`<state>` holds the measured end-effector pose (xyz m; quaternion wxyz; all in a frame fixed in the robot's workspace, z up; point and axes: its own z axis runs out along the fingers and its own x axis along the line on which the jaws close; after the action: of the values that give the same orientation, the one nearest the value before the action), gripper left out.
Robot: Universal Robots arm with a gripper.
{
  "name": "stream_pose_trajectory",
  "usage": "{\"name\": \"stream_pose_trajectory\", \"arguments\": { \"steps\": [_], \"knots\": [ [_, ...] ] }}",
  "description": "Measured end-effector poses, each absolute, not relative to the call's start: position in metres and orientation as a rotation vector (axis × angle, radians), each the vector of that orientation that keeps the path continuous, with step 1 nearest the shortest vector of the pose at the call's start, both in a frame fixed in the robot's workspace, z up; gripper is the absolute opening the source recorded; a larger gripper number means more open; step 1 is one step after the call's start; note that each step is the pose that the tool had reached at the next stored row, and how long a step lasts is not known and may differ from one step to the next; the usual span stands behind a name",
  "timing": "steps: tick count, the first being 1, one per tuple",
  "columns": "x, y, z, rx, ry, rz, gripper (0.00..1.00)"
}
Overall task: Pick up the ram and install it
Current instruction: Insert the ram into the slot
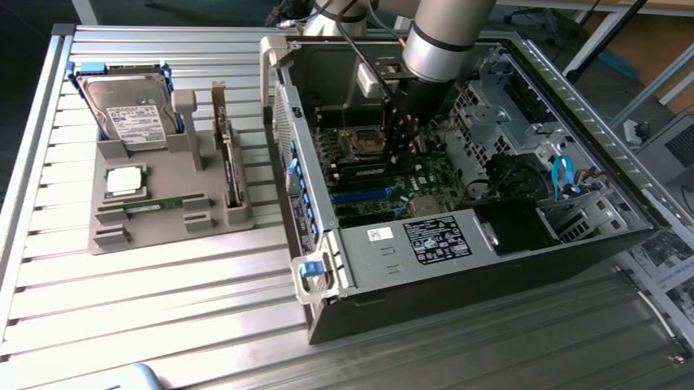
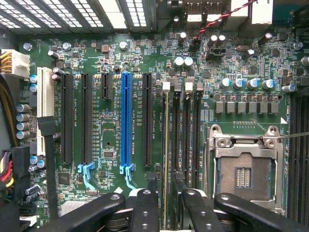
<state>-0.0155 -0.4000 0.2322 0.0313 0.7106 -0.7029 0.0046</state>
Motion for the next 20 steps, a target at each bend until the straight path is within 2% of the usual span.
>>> {"name": "stream_pose_trajectory", "arguments": {
  "steps": [20],
  "knots": [
    [-0.0155, -0.4, 0.2415, 2.189, -2.165, 0.014, 0.26]
  ]
}}
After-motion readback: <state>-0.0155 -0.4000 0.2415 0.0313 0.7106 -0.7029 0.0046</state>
